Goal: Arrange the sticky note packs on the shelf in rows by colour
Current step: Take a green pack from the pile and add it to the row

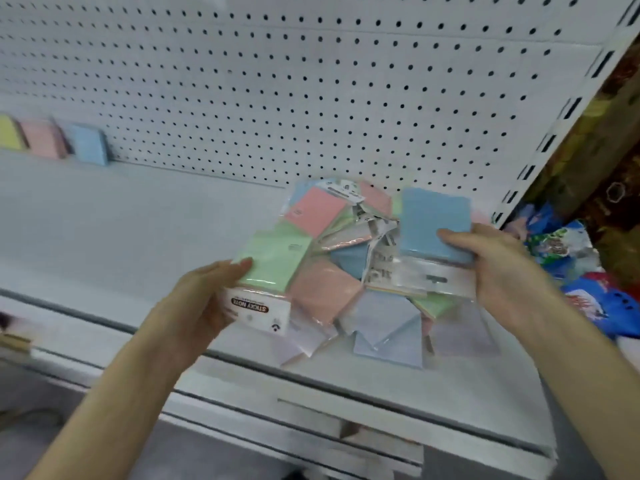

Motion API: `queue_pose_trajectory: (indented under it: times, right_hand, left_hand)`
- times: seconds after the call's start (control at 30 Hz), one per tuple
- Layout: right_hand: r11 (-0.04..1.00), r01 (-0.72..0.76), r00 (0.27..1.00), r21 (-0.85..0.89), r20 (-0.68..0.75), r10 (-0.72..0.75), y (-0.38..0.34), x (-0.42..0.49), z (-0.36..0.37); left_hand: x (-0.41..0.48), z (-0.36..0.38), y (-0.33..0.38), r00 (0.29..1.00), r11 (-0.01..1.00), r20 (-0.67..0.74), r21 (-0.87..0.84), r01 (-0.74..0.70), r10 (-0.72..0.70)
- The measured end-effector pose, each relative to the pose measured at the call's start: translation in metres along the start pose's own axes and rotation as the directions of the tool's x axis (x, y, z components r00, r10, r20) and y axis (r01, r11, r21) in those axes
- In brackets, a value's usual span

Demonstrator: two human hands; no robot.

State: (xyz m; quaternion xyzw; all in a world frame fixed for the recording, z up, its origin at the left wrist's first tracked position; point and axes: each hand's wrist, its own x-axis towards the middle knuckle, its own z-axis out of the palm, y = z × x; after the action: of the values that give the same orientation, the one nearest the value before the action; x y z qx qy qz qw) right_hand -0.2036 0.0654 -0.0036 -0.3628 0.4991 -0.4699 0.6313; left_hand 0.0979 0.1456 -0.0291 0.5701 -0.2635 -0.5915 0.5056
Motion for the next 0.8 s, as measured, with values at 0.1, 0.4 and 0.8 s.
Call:
queue_pose_trajectory:
  times: [0.1,0.4,0.8]
  right_hand:
    - [0.999,0.034,0.994,0.017,0.102,-0.036,0.008,-0.008,0.037]
    - [0.994,0.099,0.987,-0.036,0.131,-0.094,0.035,-0.03,0.135]
    - [0.967,-0.184,0.978,0.176,0.128,0.163,0.132,-0.01,0.361]
  left_hand:
    - [-0.021,-0.01,-0.003,0.996,0.985,-0.011,-0.149,0.091,-0.094]
    - [-0.029,-0.079,0.024,1.0,0.997,0.009,-0.07,-0.019,0.02]
    - [-0.006,-0.308,0.059,0.989,0.993,-0.094,-0.031,-0.117,0.114]
